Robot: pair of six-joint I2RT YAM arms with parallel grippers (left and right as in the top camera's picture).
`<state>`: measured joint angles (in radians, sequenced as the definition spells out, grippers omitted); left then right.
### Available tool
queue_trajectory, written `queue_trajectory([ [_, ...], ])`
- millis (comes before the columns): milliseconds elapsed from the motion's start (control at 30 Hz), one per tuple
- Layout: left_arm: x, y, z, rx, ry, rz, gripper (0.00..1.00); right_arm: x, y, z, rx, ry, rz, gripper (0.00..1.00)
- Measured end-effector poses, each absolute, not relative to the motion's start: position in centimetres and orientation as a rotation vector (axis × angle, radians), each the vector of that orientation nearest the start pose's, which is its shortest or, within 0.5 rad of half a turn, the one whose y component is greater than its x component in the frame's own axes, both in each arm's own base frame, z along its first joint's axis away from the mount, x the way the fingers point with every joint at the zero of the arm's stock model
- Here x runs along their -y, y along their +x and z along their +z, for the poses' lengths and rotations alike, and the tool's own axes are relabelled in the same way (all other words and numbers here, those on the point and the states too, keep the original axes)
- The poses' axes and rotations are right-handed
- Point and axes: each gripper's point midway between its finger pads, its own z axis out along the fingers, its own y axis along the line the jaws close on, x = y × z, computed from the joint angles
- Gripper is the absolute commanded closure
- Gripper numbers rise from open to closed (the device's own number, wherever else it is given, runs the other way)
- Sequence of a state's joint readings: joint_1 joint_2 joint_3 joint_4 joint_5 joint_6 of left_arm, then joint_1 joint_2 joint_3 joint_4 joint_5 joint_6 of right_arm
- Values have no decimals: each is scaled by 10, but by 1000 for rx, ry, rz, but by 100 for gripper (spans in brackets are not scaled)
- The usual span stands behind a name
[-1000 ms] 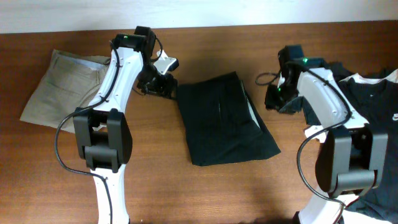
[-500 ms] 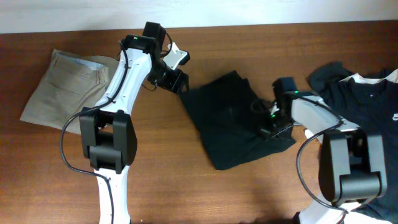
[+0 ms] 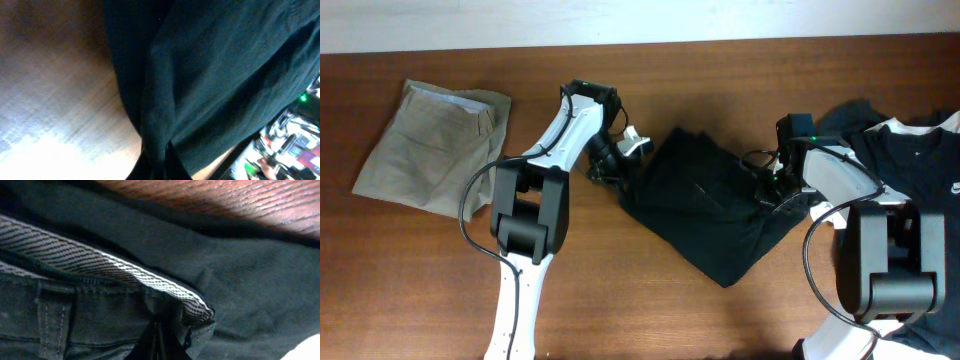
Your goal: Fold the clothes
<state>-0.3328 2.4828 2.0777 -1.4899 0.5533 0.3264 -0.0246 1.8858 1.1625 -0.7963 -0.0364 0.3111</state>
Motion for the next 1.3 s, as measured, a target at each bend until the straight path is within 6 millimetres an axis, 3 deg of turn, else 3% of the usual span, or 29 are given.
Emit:
queue_trajectory([
  [100,211,333,34,-3311,908,-965,99,5,338,8,-3075,486,40,83],
  [133,208,328,36,-3344,906,-956,90,4,334,18,-3126,471,37,79],
  [167,204,327,35,-3358,915,-923,59,3,338,27,-3133,441,50,79],
  [200,203,331,33,-3349,915,-899,46,-8,338,42,-3175,391,152,79],
  [267,200,337,29,-3330,919,-870,41,-25,341,58,-3174,341,316,79],
  [300,199,340,29,-3320,913,-866,32,-34,340,59,-3178,335,396,79],
  [367,195,350,33,-3296,887,-860,13,-48,334,58,-3186,341,511,80],
  [400,195,358,36,-3270,876,-847,1,-54,326,47,-3202,366,528,81],
  [467,198,379,35,-3182,863,-826,1,-61,310,25,-3234,426,502,81],
  [533,204,399,31,-3085,879,-804,1,-55,298,-1,-3231,586,389,80],
  [667,228,408,27,-2990,916,-871,1,-53,300,-1,-3163,686,370,80],
  [767,257,400,26,-2950,947,-1012,1,-53,302,-1,-3149,710,371,80],
  [867,284,381,28,-2944,902,-1300,25,-53,302,-1,-3146,714,371,80],
  [1000,305,354,15,-3004,893,-1456,70,-52,303,-1,-3142,712,367,80],
  [1067,315,344,7,-3014,938,-1454,94,-52,303,-1,-3141,710,360,80],
  [1100,317,342,6,-3019,953,-1444,100,-52,303,-1,-3141,710,359,83],
  [1200,315,339,2,-3039,967,-1417,99,-49,299,-1,-3158,710,335,87],
  [1300,307,334,3,-3108,938,-1408,99,-45,282,4,-3240,687,273,87],
])
